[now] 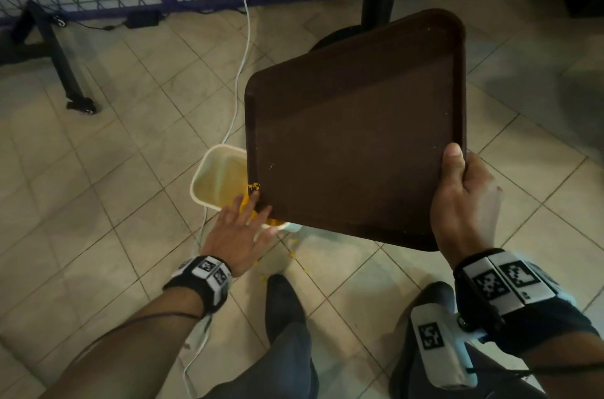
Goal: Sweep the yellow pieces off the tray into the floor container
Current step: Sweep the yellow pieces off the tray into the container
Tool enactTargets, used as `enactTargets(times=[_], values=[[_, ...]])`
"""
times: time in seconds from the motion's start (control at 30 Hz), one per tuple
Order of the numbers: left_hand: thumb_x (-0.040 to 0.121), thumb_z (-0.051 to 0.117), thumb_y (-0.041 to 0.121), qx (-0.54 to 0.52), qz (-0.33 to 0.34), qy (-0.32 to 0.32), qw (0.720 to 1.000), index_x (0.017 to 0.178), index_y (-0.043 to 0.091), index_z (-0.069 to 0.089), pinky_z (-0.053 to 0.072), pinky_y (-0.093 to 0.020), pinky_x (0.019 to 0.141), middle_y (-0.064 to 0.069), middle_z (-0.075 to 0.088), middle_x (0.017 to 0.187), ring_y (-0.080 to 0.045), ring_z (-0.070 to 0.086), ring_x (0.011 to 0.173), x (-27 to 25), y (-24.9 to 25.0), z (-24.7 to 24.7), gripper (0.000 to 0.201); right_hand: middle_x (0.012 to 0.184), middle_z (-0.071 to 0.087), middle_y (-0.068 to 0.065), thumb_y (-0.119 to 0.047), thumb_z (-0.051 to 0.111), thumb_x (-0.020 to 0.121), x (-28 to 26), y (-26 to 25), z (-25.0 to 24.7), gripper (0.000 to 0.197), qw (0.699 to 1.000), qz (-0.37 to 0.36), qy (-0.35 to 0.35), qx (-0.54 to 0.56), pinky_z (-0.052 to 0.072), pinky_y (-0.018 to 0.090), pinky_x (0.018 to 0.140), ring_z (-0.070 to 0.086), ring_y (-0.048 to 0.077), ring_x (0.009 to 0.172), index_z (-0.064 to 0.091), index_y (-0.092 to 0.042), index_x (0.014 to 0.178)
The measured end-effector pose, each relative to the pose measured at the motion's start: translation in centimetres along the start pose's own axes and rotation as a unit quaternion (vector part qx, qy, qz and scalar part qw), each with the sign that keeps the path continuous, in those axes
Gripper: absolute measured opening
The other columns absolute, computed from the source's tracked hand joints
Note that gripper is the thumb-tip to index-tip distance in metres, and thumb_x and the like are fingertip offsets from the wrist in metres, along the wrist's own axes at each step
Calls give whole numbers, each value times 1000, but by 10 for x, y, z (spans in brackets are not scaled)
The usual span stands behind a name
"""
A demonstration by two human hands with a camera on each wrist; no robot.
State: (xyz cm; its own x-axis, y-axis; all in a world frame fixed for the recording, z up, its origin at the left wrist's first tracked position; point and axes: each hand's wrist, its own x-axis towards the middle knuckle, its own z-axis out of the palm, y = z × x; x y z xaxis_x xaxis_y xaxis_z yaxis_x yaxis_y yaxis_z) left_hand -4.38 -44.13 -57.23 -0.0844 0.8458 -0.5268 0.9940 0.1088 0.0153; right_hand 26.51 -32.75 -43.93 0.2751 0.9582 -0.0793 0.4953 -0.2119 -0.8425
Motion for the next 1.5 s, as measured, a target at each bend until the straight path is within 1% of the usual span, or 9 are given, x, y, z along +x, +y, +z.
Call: enactTargets(times=[0.13, 0.27, 0.43, 0.57, 0.7, 0.8, 0.97, 1.2, 1.5], values=[[94, 16, 56, -43, -5, 79, 996, 145, 24, 44, 24, -50, 117, -3, 28, 160, -32, 17, 149, 17, -18, -29, 67, 76, 63, 7, -47, 31, 101, -3, -1, 3, 50, 1000, -18, 0, -9, 51, 50, 67, 59, 27, 71, 61, -8, 90], [92, 50, 26, -71, -27, 163, 984, 155, 18, 23, 22, -45, 119, -4, 15, 164, -30, 16, 149, 49, -15, -65, 69, 75, 61, 7, -45, 32, 102, -4, -1, 4, 50, 1000, -26, -4, -15, 49, 47, 65, 56, 28, 70, 59, -6, 88], [99, 35, 34, -60, -67, 69, 994, 157, 15, 0, 19, -44, 120, -5, 0, 166, -27, 8, 151, 67, -2, -67, 71, 75, 59, 6, -45, 32, 102, -3, -1, 3, 49, 1000, -14, -5, -5, 45, 40, 64, 55, 27, 71, 59, -5, 89], [99, 16, 48, -20, -21, -17, 999, 155, 11, 16, 23, -46, 117, -10, 15, 163, -28, 16, 149, 34, 11, -26, 67, 74, 57, 6, -43, 32, 103, -2, -1, 1, 49, 1000, -15, 5, -2, 41, 39, 61, 50, 26, 68, 58, -4, 90], [101, 33, 37, -87, 4, 96, 992, 148, 11, 38, 34, -41, 110, -10, 36, 156, -27, 34, 142, 17, 12, -28, 54, 80, 63, 17, -45, 31, 102, -2, 1, -1, 52, 999, -28, 17, -7, 47, 46, 63, 56, 34, 71, 59, -2, 91], [97, 44, 27, -132, -38, 199, 970, 153, 16, 27, 48, -41, 96, -6, 24, 161, -30, 48, 130, 26, 14, -53, 59, 79, 63, 16, -46, 30, 102, -2, 0, 1, 54, 999, -28, 17, -10, 48, 49, 64, 56, 34, 72, 58, -2, 90], [96, 42, 28, -161, -36, 173, 971, 157, 19, 3, 49, -40, 97, -4, 0, 165, -31, 43, 134, 45, 31, -60, 73, 77, 60, 11, -42, 32, 103, -2, -4, 1, 50, 1000, -25, 7, 0, 44, 42, 64, 53, 29, 71, 59, -2, 91], [99, 29, 43, -99, -9, 120, 988, 136, 18, 50, 46, -39, 94, -9, 52, 142, -28, 54, 121, 18, 25, -31, 50, 74, 58, 7, -46, 30, 102, 2, 1, -3, 51, 999, -38, 18, -22, 45, 45, 62, 53, 29, 68, 57, -5, 90], [100, 33, 31, 16, -38, 12, 999, 157, 16, 9, 26, -47, 116, -3, 2, 165, -33, 11, 149, 43, 2, -46, 64, 69, 54, -2, -46, 30, 102, 4, -2, 0, 50, 999, -46, 16, -17, 42, 37, 58, 50, 19, 62, 58, -6, 92]])
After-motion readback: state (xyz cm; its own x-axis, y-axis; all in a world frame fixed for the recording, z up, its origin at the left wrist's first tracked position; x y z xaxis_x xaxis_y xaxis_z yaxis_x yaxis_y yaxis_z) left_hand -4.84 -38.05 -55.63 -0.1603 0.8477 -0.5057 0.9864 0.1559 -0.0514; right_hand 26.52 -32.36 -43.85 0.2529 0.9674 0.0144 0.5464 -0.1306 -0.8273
